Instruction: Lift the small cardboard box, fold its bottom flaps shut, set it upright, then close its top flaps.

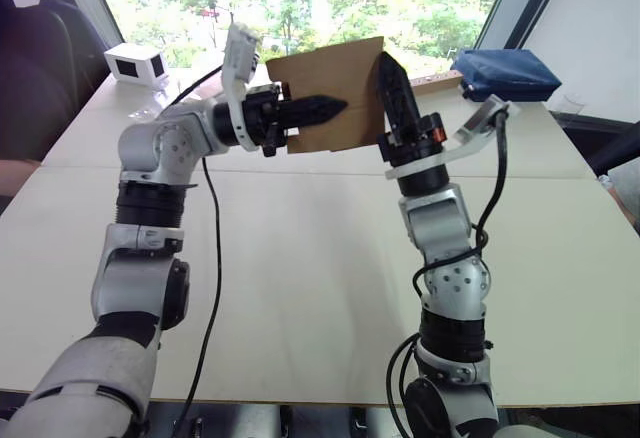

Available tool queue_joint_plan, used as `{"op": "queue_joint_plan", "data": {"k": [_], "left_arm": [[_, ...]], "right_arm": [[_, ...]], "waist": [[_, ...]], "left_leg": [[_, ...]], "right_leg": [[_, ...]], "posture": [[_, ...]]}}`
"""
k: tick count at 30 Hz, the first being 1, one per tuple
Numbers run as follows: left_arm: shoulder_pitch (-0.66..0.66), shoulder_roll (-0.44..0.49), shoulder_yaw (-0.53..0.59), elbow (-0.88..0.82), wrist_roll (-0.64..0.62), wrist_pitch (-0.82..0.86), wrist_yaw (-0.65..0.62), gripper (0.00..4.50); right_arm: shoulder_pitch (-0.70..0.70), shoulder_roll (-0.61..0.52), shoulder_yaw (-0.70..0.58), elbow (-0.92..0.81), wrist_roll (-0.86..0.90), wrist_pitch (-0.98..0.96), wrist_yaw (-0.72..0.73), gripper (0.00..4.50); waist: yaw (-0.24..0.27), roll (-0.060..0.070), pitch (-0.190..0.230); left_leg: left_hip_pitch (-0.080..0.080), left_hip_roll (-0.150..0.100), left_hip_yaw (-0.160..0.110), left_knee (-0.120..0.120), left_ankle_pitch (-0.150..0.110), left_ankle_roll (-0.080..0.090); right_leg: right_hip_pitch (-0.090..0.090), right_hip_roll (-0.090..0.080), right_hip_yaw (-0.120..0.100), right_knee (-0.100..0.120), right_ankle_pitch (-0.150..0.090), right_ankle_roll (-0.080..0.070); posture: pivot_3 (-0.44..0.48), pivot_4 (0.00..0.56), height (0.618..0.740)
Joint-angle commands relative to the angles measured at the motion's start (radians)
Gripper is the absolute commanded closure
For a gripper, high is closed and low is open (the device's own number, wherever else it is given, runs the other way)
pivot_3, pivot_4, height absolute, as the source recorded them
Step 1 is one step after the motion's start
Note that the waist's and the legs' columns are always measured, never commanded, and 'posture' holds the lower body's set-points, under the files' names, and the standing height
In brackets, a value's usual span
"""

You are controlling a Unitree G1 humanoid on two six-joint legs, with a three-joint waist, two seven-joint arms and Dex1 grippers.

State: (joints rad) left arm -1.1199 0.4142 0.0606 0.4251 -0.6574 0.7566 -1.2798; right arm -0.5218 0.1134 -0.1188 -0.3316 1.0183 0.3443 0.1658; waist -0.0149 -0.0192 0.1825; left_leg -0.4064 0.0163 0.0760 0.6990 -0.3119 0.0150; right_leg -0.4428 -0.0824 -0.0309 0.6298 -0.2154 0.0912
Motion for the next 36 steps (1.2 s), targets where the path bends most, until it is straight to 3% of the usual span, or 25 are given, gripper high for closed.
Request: {"op": "queue_joint_plan", "data": {"k": [1,6,9,11,22,36], "left_arm": [[-0.029,0.016,0.021,-0.022,-0.016,0.001,-0.015,4.50],[-0.013,0.044,0.011,-0.049,-0.030,0.040,-0.050,4.50],[-0.009,0.051,0.011,-0.049,-0.030,0.055,-0.060,4.50],[-0.010,0.052,0.011,-0.045,-0.027,0.055,-0.062,4.50],[-0.010,0.057,-0.006,-0.056,-0.015,0.065,-0.082,4.50],[0.013,0.060,-0.050,-0.082,0.014,0.057,-0.103,4.50]], "right_arm": [[0.027,-0.054,0.001,-0.078,0.042,0.051,0.005,3.00],[0.058,-0.132,-0.058,-0.127,0.137,0.091,-0.004,3.00],[0.071,-0.159,-0.084,-0.130,0.165,0.090,-0.003,3.71],[0.074,-0.171,-0.086,-0.125,0.165,0.091,-0.001,4.46],[0.114,-0.278,0.008,-0.134,0.114,0.184,0.063,4.46],[0.126,-0.299,0.046,-0.138,0.089,0.232,0.104,4.46]], "waist": [[0.000,0.000,0.000],[0.000,0.000,0.000],[0.000,0.000,0.000],[0.000,0.000,0.000],[0.001,0.000,0.000],[0.002,0.000,0.000]], "left_leg": [[0.000,0.000,0.000,0.000,0.000,0.000],[0.000,0.000,0.000,0.000,0.000,0.000],[0.000,0.000,0.000,0.000,0.000,0.000],[0.000,0.000,0.000,0.000,0.000,0.000],[0.000,0.000,0.000,0.000,0.000,0.001],[0.000,0.000,0.000,0.000,0.000,0.001]], "right_leg": [[0.000,0.000,0.000,0.000,0.000,0.000],[0.000,0.000,0.000,0.000,0.000,0.000],[0.000,0.000,0.000,0.000,0.000,0.000],[0.000,0.000,0.000,0.000,0.000,0.000],[0.000,0.000,0.000,0.000,0.000,0.000],[0.000,0.000,0.000,-0.001,0.000,0.000]], "posture": [[0.000,0.150,0.740],[0.000,0.150,0.740],[0.000,0.150,0.740],[0.000,0.150,0.740],[0.000,0.150,0.740],[0.000,0.150,0.740]]}}
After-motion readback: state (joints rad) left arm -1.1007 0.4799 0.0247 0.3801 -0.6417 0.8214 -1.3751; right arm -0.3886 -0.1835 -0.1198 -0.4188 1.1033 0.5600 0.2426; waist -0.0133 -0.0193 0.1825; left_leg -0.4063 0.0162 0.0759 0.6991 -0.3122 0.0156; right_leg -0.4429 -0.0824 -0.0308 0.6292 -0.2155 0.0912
